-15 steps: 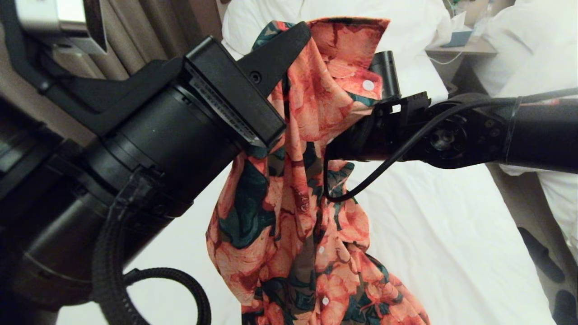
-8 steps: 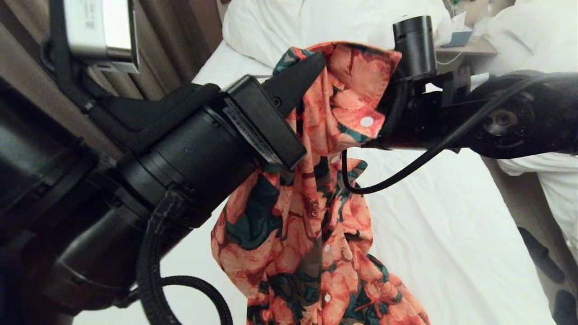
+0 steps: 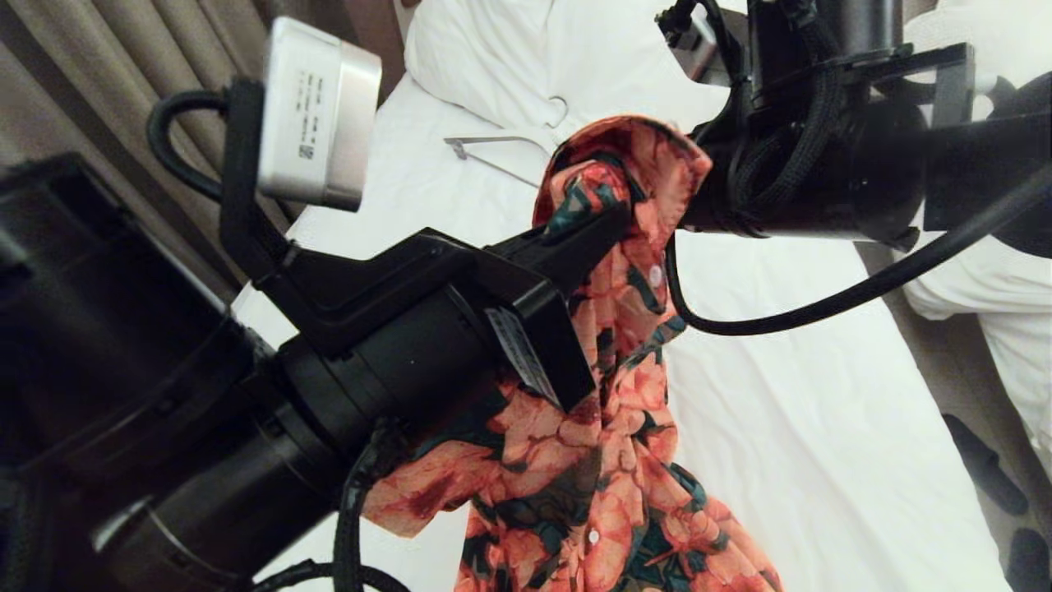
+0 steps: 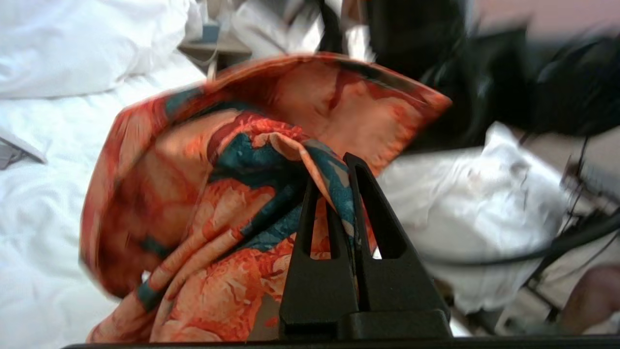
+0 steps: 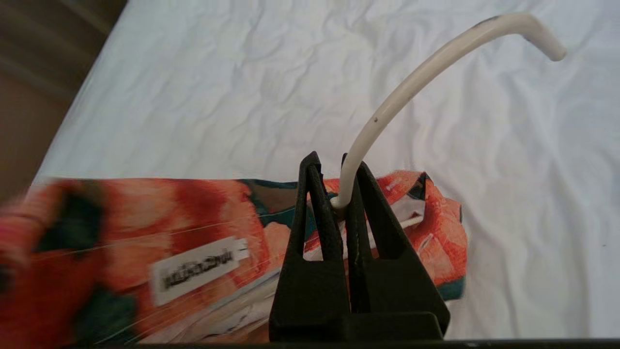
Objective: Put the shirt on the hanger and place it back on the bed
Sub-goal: Take the clothes hanger out of the clothes
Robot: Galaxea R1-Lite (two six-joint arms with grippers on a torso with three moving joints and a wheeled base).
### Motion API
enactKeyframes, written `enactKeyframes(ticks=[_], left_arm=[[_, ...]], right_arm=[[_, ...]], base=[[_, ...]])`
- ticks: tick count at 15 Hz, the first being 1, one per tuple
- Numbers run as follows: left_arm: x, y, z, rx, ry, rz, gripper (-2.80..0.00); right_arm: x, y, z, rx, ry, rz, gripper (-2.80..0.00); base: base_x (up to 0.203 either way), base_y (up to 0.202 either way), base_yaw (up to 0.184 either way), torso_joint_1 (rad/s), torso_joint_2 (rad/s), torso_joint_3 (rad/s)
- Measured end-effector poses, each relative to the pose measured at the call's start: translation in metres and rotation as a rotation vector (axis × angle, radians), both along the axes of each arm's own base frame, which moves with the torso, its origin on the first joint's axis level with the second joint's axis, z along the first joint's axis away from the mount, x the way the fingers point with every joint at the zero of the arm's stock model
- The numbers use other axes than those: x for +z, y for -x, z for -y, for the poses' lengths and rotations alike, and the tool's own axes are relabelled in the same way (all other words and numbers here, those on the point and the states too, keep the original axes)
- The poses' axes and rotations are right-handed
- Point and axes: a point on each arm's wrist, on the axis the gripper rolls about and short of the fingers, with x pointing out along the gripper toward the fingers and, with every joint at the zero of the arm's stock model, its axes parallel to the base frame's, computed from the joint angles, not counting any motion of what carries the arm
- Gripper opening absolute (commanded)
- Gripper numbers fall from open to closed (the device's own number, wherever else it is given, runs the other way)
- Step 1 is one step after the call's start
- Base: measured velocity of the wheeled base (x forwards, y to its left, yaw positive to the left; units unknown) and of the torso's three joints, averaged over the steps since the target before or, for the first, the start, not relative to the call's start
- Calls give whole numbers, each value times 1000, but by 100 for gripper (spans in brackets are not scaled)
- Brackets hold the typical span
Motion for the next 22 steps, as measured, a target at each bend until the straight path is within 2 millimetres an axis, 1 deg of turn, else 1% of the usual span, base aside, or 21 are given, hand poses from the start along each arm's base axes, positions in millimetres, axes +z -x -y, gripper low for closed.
enactKeyframes(ticks=[3, 7, 10, 13, 15, 17, 19, 22], left_arm=[[-10, 0, 2, 4, -102, -32, -280], [-14, 1, -1, 16, -153, -8, -280], [-19, 6, -6, -33, -193, 18, -280], [-13, 5, -20, -50, -177, 41, -280], [-13, 8, -28, -95, -206, 39, -280], [-14, 10, -35, -99, -246, 27, -280], [-9, 11, -44, -106, -238, 46, -280], [-13, 17, -53, -160, -307, 66, -280]], right_arm=[[10, 8, 6, -38, 29, 46, -280], [22, 19, 12, -27, 33, 84, -280], [30, 25, 18, -21, 56, 122, -280], [38, 30, 26, -32, 62, 150, -280], [42, 29, 32, -44, 77, 170, -280], [46, 28, 37, -63, 84, 184, -280], [49, 26, 43, -79, 89, 197, -280], [56, 25, 49, -99, 82, 220, -280]], base=[[0, 0, 0, 0, 0, 0], [0, 0, 0, 0, 0, 0], [0, 0, 0, 0, 0, 0], [0, 0, 0, 0, 0, 0], [0, 0, 0, 0, 0, 0], [0, 0, 0, 0, 0, 0], [0, 0, 0, 0, 0, 0], [0, 0, 0, 0, 0, 0]])
